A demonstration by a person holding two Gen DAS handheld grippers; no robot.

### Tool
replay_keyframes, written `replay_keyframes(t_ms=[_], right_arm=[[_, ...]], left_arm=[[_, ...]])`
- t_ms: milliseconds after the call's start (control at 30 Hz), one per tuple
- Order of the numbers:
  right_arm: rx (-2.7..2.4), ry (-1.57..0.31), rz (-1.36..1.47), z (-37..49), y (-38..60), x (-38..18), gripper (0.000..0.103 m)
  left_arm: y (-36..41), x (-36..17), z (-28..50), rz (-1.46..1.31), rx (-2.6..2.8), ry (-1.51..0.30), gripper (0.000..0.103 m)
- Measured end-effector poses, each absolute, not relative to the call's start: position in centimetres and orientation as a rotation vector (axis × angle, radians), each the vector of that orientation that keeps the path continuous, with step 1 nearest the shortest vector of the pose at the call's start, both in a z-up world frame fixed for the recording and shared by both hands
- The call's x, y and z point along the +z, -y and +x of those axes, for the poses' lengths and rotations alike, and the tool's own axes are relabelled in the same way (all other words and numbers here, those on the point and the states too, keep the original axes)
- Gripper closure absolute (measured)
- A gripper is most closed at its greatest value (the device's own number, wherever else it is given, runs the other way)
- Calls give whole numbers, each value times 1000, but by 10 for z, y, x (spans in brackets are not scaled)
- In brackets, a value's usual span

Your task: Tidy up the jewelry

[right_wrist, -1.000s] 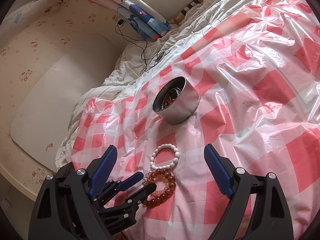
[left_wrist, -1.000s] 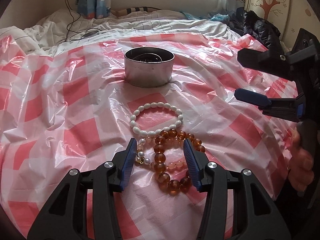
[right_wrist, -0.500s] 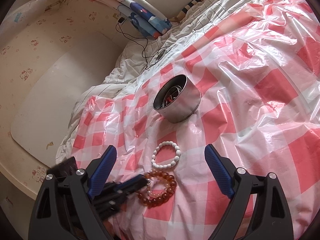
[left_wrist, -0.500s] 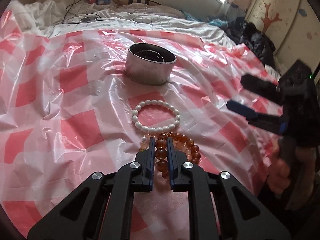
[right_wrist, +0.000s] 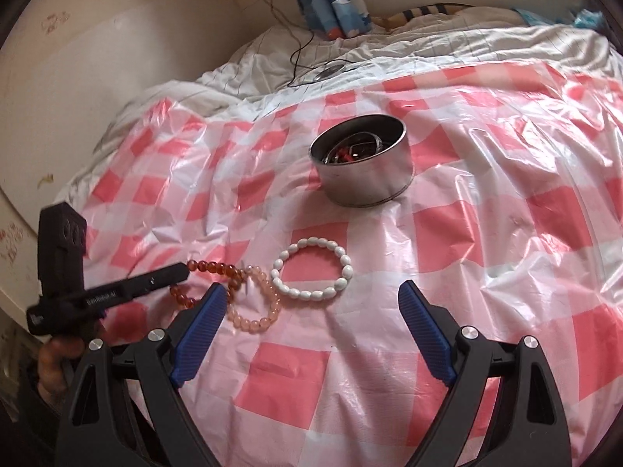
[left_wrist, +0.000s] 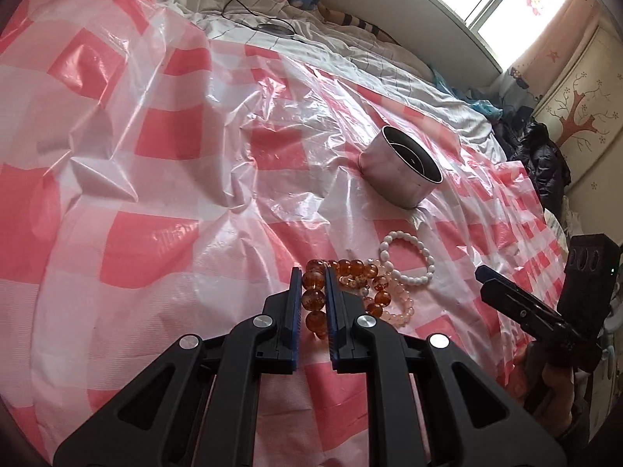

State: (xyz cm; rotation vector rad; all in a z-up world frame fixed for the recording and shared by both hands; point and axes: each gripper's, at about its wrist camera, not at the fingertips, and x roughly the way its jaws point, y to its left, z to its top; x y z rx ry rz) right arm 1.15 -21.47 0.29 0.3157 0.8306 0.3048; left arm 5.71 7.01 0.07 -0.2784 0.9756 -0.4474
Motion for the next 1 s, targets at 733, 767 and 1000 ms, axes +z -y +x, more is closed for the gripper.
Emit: replay_keyframes(t_ms=[733,767,1000], right_arm=[[302,-729,539,11,258,18,14],[326,-745,453,13,241,20,14],[514,-834,133,19,150,5,14]], left_arm=[[-91,-23,66,-334,-374,-1070,84],[-91,-24,66,-345,-380,-1071,82],[-85,-22,65,-348,-400,-1067,68]])
